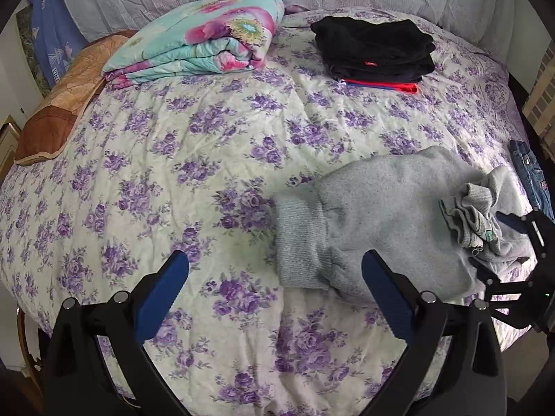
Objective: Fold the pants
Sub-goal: 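Open the right tool to release the cuff end on the bundle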
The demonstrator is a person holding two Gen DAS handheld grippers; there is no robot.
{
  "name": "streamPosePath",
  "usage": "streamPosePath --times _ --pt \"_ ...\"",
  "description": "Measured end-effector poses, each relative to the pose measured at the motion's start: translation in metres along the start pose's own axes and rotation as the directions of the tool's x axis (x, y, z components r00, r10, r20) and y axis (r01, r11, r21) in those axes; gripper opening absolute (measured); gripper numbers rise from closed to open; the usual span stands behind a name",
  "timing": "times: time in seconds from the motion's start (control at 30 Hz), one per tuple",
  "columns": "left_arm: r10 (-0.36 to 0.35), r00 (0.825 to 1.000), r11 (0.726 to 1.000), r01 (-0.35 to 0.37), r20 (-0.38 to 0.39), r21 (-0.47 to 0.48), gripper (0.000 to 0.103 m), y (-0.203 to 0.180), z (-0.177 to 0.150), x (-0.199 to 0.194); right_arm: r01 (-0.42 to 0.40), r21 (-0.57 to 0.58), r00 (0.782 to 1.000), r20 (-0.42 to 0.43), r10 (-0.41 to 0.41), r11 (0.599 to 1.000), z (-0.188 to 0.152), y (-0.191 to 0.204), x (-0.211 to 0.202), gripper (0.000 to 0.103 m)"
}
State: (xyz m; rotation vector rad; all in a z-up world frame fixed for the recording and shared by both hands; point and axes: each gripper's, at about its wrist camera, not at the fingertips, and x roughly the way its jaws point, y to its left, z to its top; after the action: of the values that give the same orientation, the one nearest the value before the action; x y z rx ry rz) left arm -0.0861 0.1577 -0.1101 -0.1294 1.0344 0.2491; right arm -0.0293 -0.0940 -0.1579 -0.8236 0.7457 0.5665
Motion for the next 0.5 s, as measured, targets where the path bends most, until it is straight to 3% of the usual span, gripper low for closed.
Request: streamPosePath --times 0.07,0.2,0.27,0.37,0.5 --pt "0.018 1.000 0.999 -0.018 -0.001 -0.043 0.098 0.019 -0.001 -0.001 0.016 0.008 0.996 0.090 -0.016 1.000 0.010 0.001 -0.023 0.090" --pt "0.032 0.999 0.992 -0.031 0.013 -0.119 0.098 0.053 -0.002 -0.006 0.002 -0.073 0.978 0.207 0.014 0.997 0.040 0.050 -0.048 0.092" --pt "0.031 0.999 0.991 -0.028 0.019 -0.132 0.098 0.063 -0.004 -0.008 0.069 -0.168 0.967 0.254 -0.025 0.983 0.054 0.091 -0.050 0.095" --pt "0.027 0.999 0.992 -0.024 0.019 -0.124 0.098 0.071 -0.008 -0.008 0.203 -0.302 0.952 0.284 -0.116 0.932 0.072 0.145 -0.036 0.095" --pt "0.030 0.999 0.993 -0.029 0.012 -0.119 0.098 0.082 -0.018 -0.007 0.292 -0.392 0.940 0.285 -0.187 0.872 0.086 0.183 -0.019 0.095"
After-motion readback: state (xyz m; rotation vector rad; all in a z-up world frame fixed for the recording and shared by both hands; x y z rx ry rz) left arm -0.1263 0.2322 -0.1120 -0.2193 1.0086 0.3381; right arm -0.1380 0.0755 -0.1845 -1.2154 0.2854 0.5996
